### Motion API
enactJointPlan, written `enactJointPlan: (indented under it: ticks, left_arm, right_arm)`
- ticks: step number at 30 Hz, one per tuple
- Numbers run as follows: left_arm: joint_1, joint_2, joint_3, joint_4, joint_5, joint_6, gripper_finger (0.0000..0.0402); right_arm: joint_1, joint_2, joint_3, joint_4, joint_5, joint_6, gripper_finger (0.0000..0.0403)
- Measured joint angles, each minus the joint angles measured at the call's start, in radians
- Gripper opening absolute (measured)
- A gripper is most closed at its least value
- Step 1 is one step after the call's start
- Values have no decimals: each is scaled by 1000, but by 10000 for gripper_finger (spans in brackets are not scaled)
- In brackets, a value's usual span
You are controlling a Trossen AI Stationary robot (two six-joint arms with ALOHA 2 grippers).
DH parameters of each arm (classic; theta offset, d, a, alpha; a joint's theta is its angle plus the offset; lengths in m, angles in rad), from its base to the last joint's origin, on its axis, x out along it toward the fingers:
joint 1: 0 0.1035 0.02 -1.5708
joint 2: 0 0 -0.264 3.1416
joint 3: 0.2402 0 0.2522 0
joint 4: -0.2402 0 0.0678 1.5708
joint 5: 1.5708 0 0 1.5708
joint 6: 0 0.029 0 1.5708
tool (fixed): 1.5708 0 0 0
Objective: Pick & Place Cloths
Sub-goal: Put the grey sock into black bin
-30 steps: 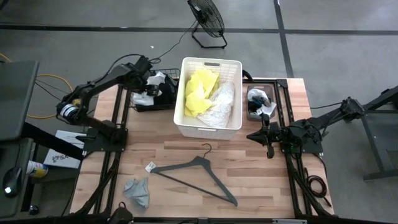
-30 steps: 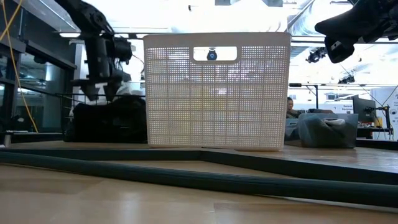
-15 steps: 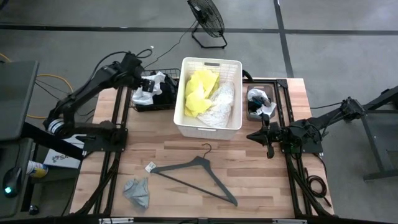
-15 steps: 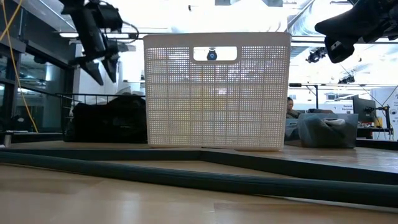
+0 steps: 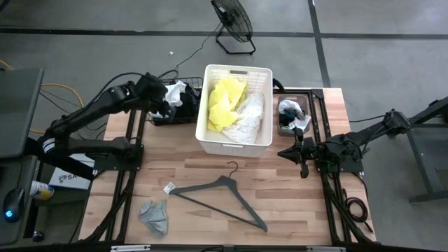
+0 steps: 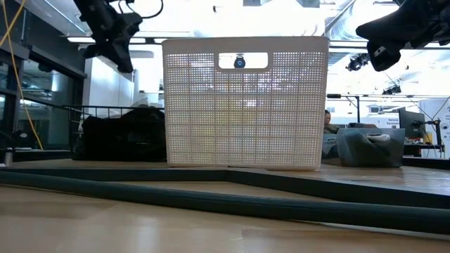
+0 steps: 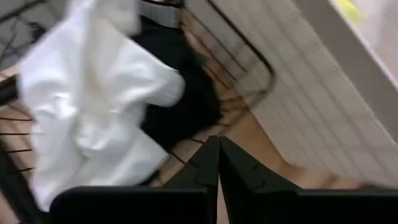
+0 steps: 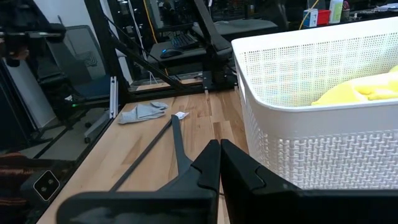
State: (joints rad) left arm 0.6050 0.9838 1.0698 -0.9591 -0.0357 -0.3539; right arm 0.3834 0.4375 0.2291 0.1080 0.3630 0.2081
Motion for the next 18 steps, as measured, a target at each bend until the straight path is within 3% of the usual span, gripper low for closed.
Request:
enactJointPlan:
  ticks: [9, 18]
  left_arm:
    - [-299, -3, 0, -55, -11, -108, 1]
    - [-699, -2, -98, -45, -105, -377, 0]
  right_arm:
    - [0, 0, 0, 0, 0, 0, 2]
    - [0, 0, 0, 0, 0, 0, 3]
